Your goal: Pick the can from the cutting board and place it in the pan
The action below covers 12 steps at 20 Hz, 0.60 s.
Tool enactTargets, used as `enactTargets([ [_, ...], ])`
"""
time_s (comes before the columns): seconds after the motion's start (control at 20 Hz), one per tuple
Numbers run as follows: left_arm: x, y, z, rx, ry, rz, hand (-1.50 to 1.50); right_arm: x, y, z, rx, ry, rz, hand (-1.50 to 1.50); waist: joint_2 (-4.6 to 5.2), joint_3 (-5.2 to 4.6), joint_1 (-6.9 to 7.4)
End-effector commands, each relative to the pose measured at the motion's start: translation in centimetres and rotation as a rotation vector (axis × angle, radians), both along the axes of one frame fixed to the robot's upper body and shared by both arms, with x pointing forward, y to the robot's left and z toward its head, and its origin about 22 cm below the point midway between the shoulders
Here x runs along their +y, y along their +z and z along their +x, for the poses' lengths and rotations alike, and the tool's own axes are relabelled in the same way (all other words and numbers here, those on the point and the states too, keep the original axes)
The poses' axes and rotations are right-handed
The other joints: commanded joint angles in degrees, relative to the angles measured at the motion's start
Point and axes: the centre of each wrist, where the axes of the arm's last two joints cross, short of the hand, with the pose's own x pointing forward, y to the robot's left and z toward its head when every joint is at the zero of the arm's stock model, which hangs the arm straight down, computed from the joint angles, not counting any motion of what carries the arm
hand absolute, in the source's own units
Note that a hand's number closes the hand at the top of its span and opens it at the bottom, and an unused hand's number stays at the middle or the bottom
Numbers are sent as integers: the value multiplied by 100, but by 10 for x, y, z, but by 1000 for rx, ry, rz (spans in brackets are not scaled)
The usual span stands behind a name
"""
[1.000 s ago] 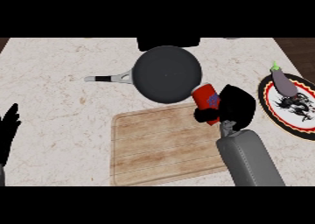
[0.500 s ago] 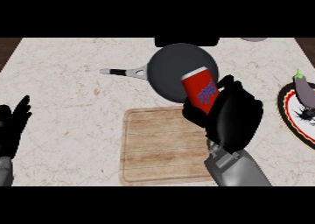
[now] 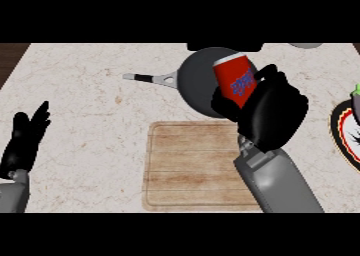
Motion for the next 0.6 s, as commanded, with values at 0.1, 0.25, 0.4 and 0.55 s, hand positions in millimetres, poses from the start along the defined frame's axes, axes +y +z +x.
enactTargets([
  [0.1, 7, 2, 2, -19, -1, 18, 0, -17, 12, 40, -75, -186, 249, 150, 46, 5, 66],
  [0.25, -13, 3, 10, -7, -13, 1, 0, -34, -9, 59, -64, -193, 273, 150, 63, 11, 65],
  [0.4, -1, 10, 8, -20, -10, 14, 0, -50, -26, 78, -28, -232, 318, 150, 91, 14, 163],
  [0.55, 2, 9, 4, -22, -28, 7, 0, -58, -47, 90, -29, -234, 346, 150, 84, 13, 196],
])
